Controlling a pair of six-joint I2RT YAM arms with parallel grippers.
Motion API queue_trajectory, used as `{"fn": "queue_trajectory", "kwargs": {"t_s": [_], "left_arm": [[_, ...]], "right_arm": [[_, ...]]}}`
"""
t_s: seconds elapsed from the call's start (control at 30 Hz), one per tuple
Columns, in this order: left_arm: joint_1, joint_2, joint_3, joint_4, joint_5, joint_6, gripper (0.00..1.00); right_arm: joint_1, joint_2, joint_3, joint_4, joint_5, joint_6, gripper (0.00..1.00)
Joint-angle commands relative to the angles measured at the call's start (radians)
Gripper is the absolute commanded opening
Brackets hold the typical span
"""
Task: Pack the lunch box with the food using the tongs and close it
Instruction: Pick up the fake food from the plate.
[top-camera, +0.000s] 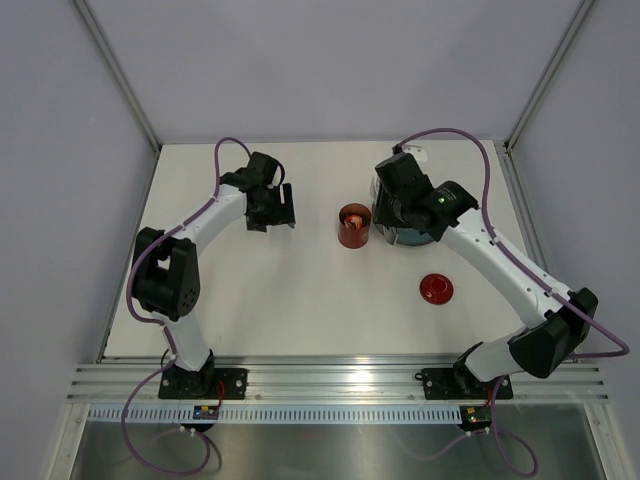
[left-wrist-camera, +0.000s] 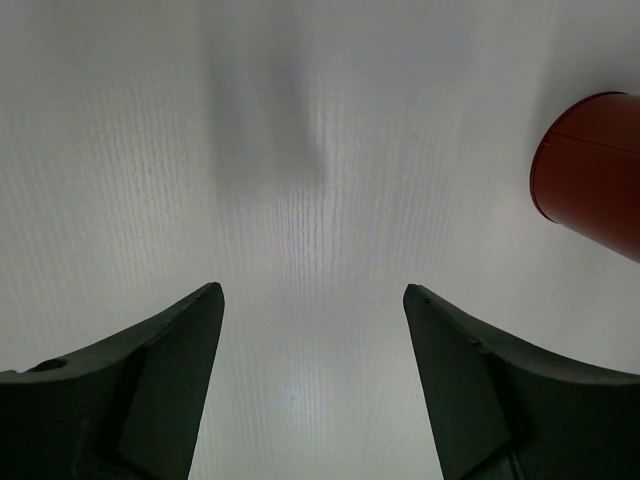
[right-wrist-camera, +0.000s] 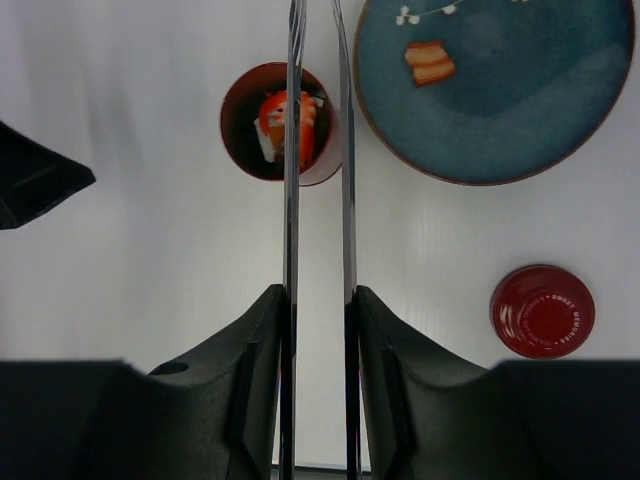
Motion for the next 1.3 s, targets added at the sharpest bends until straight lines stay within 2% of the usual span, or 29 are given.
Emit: {"fn": "queue_trajectory", "kwargs": {"t_s": [0.0, 0.2, 0.43, 0.67, 0.77, 1.27], "left_arm": [[0.004, -0.046, 0.009, 0.014, 0.005, 0.005, 0.77], [0.006, -0.041, 0.01, 0.017, 0.008, 0.007, 0.77], [0.006, -0.04, 0.007, 0.019, 0.01, 0.002, 0.77], [0.006, -0.04, 0.007, 0.014, -0.001, 0.005, 0.77], [0.006, -0.04, 0.007, 0.016, 0.001, 0.003, 0.77], [0.004, -0.032, 0.005, 0.014, -0.001, 0.002, 0.77]], "right_arm": [[-0.067, -0.055, -0.038, 0.004, 0.028, -0.015, 0.4], [-0.197, -0.092, -0.183, 0.07, -0.092, -0.039, 0.41], [-0.24, -0.064, -0.288, 0.188, -0.204, -0.116, 0.46], [-0.272, -0.027, -0.298, 0.221, -0.25, -0.167, 0.47], [-0.274, -0.006, -0.296, 0.23, -0.259, -0.18, 0.49], [-0.277, 0.057, -0.292, 0.201, -0.178, -0.193, 0.49]]}}
